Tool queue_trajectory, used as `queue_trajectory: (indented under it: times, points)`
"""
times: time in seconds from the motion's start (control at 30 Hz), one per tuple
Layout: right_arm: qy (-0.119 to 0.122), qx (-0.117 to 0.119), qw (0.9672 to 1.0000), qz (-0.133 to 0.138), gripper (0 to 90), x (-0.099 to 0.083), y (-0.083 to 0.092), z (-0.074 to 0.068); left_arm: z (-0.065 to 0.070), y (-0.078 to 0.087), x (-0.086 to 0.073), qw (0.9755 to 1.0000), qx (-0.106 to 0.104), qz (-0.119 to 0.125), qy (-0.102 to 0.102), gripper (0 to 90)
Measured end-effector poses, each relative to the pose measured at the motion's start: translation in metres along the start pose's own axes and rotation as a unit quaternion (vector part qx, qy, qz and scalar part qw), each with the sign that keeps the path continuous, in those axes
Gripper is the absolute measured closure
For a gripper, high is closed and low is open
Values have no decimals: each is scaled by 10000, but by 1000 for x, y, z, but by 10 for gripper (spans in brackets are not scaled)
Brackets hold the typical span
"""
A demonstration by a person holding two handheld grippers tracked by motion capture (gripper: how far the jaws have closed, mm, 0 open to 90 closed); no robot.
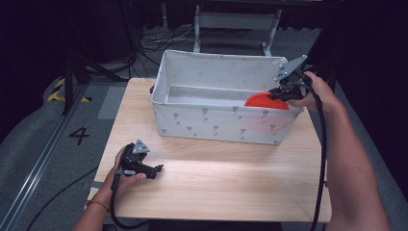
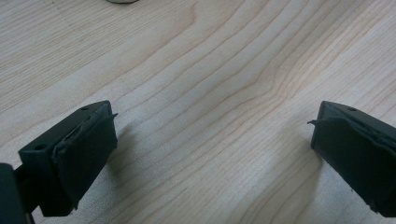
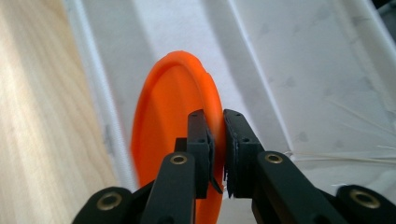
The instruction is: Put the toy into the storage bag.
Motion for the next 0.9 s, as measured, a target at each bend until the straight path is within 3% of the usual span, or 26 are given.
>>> queue_trajectory:
  times: [0.1,0.33,0.5,0.7,0.73,0.77,0.83,0.9]
  points:
    - [40,136,9998,-103,822,0,-3,-2,0,0,0,10000,3,3,0,7]
    - [99,377,9970,-663,818,-3,-16,-4,0,0,0,10000,2,0,15,7]
    - [215,547,9907,-1224,812,-7,-31,-6,0,0,0,10000,4,1,18,7]
    - [176,559,9907,-1229,791,-8,-35,-7,0,0,0,10000,6,-2,6,7]
    - [120,444,9924,-1145,741,-8,-33,-7,0,0,0,10000,6,-1,6,7]
    - [54,369,9937,-1061,750,-7,-31,-5,0,0,0,10000,5,0,17,6]
    - [26,445,9953,-865,729,-7,-26,-8,0,0,0,10000,4,0,18,7]
    - [-69,296,9968,-744,692,-6,-24,-9,0,0,0,10000,7,-1,8,7]
Point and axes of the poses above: each handheld gripper's, and its own axes: y roughly backward along the jaws, x roughly out of its top, z roughly to its right, the point moved 2 cm from there along -y, roughly forward along the jaws, and after that the axes turned 10 degrees about z, right-handed, at the moved point
